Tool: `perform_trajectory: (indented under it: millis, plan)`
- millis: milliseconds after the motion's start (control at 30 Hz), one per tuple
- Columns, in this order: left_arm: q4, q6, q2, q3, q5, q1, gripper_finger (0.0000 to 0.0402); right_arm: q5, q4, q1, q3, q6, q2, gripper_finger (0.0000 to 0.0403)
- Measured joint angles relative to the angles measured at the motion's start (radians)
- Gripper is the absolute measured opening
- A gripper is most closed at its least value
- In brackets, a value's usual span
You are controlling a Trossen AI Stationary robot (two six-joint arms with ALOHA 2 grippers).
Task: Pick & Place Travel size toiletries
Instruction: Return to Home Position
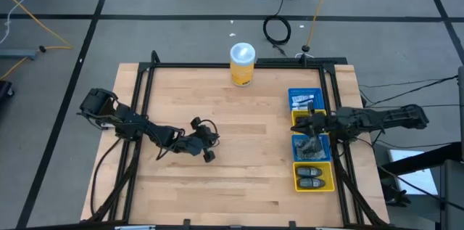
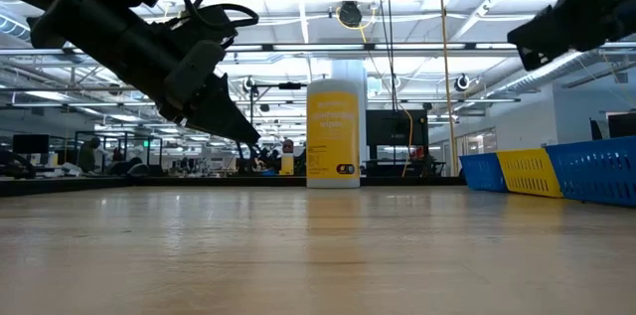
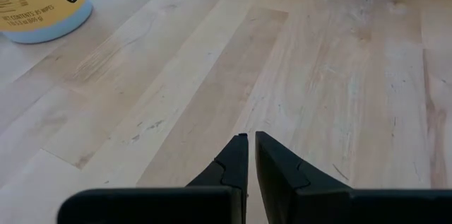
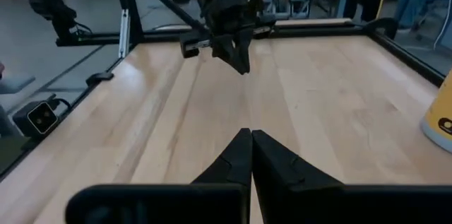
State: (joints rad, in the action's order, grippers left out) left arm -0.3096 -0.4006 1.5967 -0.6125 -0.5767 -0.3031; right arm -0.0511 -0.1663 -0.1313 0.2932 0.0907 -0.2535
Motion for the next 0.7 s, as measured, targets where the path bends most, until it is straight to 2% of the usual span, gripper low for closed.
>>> perform_trajectory:
  millis: [433,600,700]
  plan:
    - [0.000,-0.001,0.000,0.000,0.000,0.000,0.0031,0.002,0.072,0.002,-0.170,-0.076,0.241,0.0000]
    - [-0.002,-0.001,0.000,0.000,-0.001,0.000,0.0031,0.017,0.197,0.033,-0.242,-0.099,0.249,0.0000]
    - [-0.002,-0.001,0.000,0.000,0.000,0.000,0.0031,0.012,0.194,0.075,-0.274,-0.081,0.250,0.0000]
